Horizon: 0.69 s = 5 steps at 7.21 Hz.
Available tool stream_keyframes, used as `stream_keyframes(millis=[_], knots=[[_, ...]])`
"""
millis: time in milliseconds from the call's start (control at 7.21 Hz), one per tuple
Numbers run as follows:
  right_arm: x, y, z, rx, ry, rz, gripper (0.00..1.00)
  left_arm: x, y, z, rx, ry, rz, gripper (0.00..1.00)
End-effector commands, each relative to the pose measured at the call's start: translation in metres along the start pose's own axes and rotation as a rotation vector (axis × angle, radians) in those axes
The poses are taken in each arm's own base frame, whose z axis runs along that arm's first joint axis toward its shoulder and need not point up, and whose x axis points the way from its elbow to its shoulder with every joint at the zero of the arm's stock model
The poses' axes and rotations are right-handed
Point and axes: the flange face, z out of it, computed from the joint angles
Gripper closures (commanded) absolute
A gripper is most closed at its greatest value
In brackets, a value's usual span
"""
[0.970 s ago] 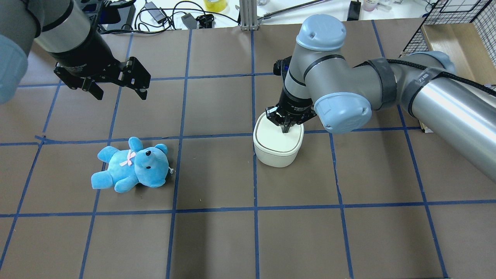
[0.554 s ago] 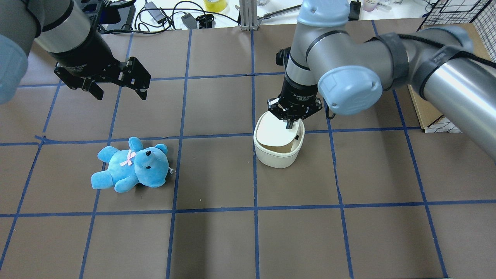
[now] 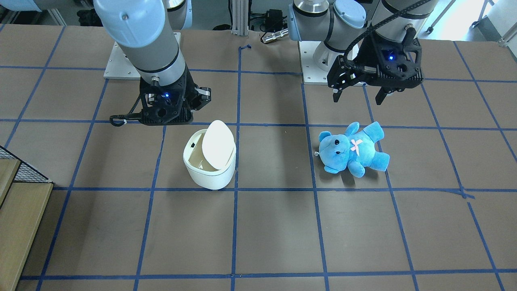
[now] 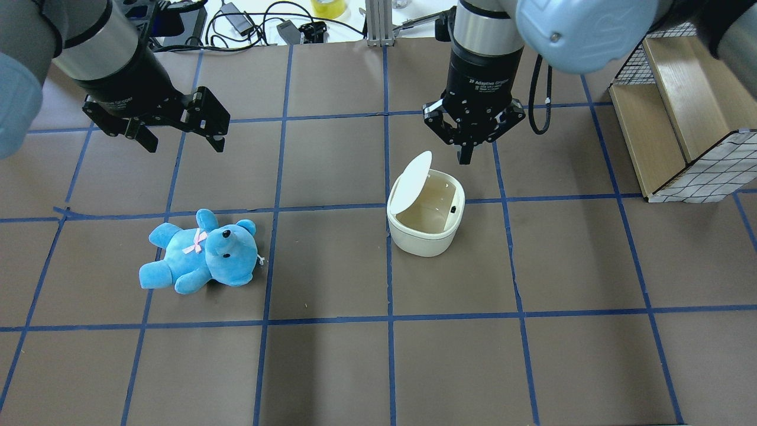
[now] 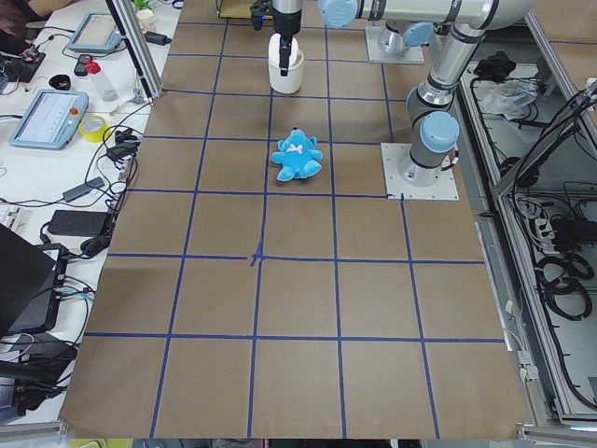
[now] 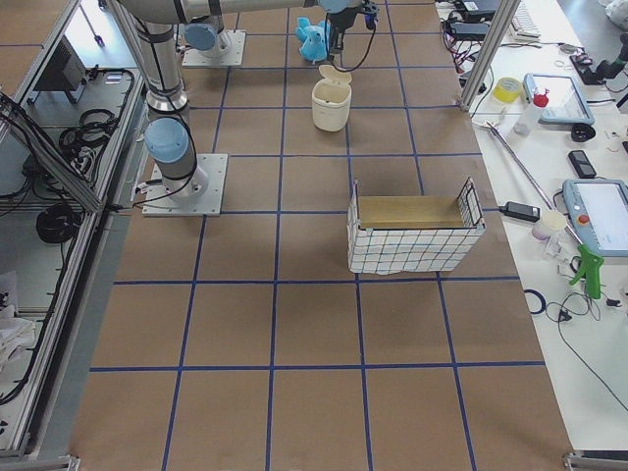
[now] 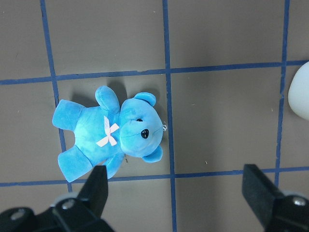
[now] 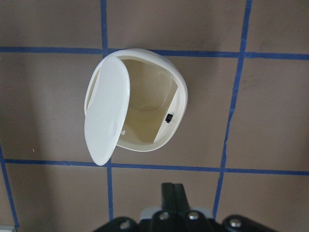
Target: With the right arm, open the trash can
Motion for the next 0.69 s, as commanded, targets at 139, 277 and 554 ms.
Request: stream_keyframes(millis=[139,277,554], knots=[[0.075,0.003,-0.042,0.046,0.02,-0.092,0.27,0.0,0.0,0.0,0.0,0.0,0.0,0.0],[0.093,0.001,-0.048,0.061,0.012,-0.096,0.01,0.0,0.0,0.0,0.0,0.0,0.0,0.0],[0.118,-0.007,-0.053,0.098,0.017,-0.158,0.0,0.0,0.0,0.0,0.0,0.0,0.0,0.0]])
